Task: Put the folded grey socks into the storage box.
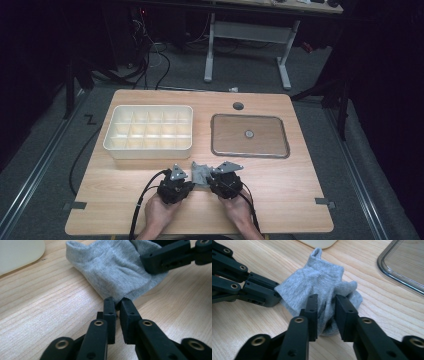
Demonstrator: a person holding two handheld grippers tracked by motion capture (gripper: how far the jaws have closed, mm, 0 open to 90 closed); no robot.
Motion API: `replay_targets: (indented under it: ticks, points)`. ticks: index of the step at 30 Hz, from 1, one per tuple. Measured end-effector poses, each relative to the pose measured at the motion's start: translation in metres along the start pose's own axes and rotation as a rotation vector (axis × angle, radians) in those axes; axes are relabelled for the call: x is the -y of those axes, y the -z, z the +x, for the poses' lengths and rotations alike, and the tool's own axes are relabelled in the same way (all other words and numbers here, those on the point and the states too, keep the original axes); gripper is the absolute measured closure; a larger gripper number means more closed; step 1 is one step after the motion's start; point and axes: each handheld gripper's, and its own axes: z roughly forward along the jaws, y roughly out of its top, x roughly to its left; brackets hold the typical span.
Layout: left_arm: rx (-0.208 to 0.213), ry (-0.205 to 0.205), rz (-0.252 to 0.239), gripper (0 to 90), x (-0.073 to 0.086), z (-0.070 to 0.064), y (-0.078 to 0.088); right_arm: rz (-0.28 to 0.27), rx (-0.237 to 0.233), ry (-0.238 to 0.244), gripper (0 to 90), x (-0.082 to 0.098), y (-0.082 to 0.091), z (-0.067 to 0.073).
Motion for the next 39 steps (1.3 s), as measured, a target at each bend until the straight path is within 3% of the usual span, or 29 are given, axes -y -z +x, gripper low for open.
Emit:
replay_targets:
  ticks: [9,18,21,24,26,28,31,34,36,39]
  points:
    - [-0.006,0.0,0.002,89.7,0.0,-0.001,0.0,-0.023,-0.001,-0.02,79.4,0.004,0.003,-0.008]
    - [-0.002,0.002,-0.003,89.6,0.001,-0.001,0.0,-0.039,0.036,-0.083,68.3,0.011,0.011,-0.021]
    - [0.003,0.001,-0.005,89.3,0.001,-0.001,0.0,-0.067,0.044,-0.081,68.1,0.01,0.016,-0.021]
    - [0.012,0.002,-0.024,88.6,0.001,-0.003,0.001,-0.127,0.051,-0.029,68.7,0.002,0.027,-0.011]
    - [0.016,-0.001,-0.03,88.4,0.0,-0.003,0.002,-0.129,0.046,-0.02,69.0,0.0,0.028,-0.009]
    - [0.023,-0.001,-0.049,86.2,-0.002,-0.005,0.003,-0.106,0.024,0.013,70.5,-0.006,0.023,-0.002]
    - [0.029,-0.011,-0.055,83.3,-0.003,-0.006,0.003,-0.075,0.018,0.01,70.5,-0.008,0.015,-0.002]
    - [0.035,-0.015,-0.059,80.8,-0.005,-0.007,0.001,-0.033,0.008,-0.021,70.3,-0.008,0.004,-0.006]
    - [0.036,-0.014,-0.063,74.4,-0.005,-0.008,-0.002,-0.001,0.013,-0.035,70.4,-0.006,-0.003,-0.008]
    - [0.028,-0.021,-0.07,68.0,-0.006,-0.01,-0.005,0.01,0.009,-0.044,72.2,-0.004,-0.007,-0.01]
